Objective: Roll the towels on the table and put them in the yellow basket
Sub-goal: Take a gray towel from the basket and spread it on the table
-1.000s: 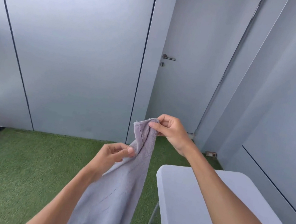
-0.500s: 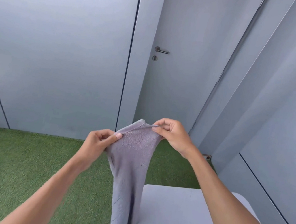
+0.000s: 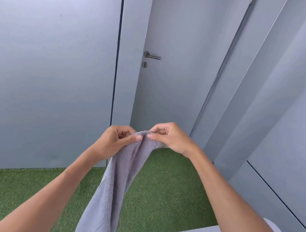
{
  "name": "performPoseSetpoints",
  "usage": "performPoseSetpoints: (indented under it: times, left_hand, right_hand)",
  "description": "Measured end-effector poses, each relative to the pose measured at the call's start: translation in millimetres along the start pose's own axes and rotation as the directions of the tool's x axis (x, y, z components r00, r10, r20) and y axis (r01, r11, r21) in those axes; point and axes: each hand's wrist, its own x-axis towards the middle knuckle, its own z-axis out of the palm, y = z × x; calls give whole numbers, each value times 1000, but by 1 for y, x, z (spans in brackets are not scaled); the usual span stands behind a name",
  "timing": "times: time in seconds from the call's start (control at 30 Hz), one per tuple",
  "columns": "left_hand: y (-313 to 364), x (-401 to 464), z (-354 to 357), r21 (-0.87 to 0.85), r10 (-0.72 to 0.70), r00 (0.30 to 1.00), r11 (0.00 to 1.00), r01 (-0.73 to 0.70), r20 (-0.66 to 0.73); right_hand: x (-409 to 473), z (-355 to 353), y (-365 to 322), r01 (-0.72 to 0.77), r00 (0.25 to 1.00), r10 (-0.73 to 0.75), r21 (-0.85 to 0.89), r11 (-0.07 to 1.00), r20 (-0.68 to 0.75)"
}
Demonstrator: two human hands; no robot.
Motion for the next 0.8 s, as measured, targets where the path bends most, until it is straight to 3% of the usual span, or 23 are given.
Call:
performPoseSetpoints:
  times: [0.17,0.27,0.33,0.4,0.47,0.57,0.63,0.7,0.8]
  left_hand:
    - [-47,27,-40,-5,-140,986,990,142,89]
    - [-76,35,-59,-30,-219,972,975,222,82]
    - [-85,53,-66,-24,-218,975,975,220,47]
    - [-83,80,-66,8,-159,987,987,159,26]
    - [-73,110,-56,34,-69,997,997,68,41]
    - [-53,150,-41,38,81,992,996,-85,98]
    - [-42,169,-39,41,123,984,991,-129,126]
    - [-40,180,-42,52,130,982,989,-138,141]
    - [-60,184,-47,74,22,980,997,-38,200]
  right_hand:
    - [49,-31,3,11,981,-44,-174,985,-186]
    - [62,-63,28,-68,910,-34,-229,971,-413]
    - [73,-74,44,-109,883,-12,-229,967,-469]
    - [86,-75,48,-92,936,1,-242,966,-351]
    - [101,-70,42,-81,991,52,-241,967,-124]
    - [124,-63,35,-93,977,132,-219,971,169]
    - [136,-65,32,-51,974,88,-176,983,208]
    - [144,-75,33,-19,987,40,-137,990,154]
    - [146,-97,37,-39,994,58,-185,982,97]
